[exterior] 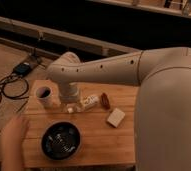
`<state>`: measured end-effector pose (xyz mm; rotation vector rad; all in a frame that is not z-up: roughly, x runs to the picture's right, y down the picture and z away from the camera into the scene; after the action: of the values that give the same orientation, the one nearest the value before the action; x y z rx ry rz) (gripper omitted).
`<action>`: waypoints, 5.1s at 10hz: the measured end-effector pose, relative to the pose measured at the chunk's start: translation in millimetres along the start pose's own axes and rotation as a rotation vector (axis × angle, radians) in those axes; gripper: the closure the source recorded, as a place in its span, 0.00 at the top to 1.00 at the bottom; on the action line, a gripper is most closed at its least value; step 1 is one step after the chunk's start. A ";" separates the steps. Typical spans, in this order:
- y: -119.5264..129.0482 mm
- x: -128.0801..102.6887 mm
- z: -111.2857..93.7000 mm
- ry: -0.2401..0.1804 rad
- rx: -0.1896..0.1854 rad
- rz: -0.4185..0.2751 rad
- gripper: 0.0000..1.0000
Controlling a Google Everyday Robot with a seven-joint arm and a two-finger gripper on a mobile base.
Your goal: Place the pepper in the ceramic cup
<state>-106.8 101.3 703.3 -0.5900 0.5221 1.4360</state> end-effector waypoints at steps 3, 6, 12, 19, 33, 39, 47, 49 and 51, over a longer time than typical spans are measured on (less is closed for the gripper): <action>0.0 0.0 0.0 0.000 0.000 0.000 0.65; 0.0 0.0 0.0 0.000 0.000 0.000 0.65; 0.0 0.0 0.0 0.000 0.000 0.000 0.65; 0.0 0.0 -0.2 0.000 0.000 0.000 0.65; -134.6 -52.0 7.7 -0.059 0.081 0.020 0.65; -193.3 -108.5 40.2 -0.043 0.094 -0.011 0.65; -203.0 -154.2 98.4 0.023 0.062 0.003 0.65; -204.4 -153.8 111.2 0.035 0.043 0.009 0.65; -204.0 -150.3 122.6 0.049 0.028 0.007 0.65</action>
<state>83.6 60.4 906.6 -0.6030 0.5831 1.4219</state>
